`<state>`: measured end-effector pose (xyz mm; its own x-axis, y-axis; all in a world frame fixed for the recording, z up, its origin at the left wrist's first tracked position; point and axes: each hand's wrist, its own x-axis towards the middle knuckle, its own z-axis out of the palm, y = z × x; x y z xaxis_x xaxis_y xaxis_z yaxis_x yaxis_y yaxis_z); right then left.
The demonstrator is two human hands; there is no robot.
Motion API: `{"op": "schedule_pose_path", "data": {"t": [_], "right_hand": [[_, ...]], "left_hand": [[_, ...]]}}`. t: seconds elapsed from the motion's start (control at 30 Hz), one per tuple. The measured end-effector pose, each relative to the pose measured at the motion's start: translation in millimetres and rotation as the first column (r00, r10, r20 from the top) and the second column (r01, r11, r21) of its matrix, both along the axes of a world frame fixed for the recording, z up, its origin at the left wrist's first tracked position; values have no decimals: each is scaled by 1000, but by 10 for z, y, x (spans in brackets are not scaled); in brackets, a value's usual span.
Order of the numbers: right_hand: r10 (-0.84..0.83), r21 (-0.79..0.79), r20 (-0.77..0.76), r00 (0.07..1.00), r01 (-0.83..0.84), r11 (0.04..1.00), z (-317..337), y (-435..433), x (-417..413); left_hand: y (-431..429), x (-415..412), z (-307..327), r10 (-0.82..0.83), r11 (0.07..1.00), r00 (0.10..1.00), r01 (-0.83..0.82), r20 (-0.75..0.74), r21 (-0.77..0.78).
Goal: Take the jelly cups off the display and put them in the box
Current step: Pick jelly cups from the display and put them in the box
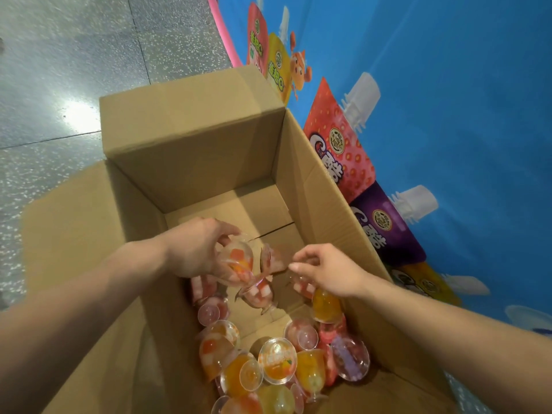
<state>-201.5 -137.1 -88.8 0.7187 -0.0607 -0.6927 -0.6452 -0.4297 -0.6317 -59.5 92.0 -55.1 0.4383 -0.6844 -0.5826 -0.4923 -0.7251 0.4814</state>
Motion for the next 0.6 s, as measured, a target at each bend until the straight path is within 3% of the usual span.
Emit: {"op": "schedule_pose_path", "data": {"t": [0.1,0.17,0.43,0.6], "right_hand": [[264,-249,-30,964,-263,932,-145,125,-78],[340,-297,-72,938,-345,890,-221,268,-117],[-10,-350,-239,971,-76,934,-686,675,61],[-93,-348,-314,945,-23,937,-781,746,69]], "left_hand": [[29,106,-36,44,996,999,-46,30,76],[39,168,-81,62,992,998,-64,19,107],[39,271,-129,121,984,992,-115,-38,140],[38,325,-97,128,980,992,-129,18,150]]}}
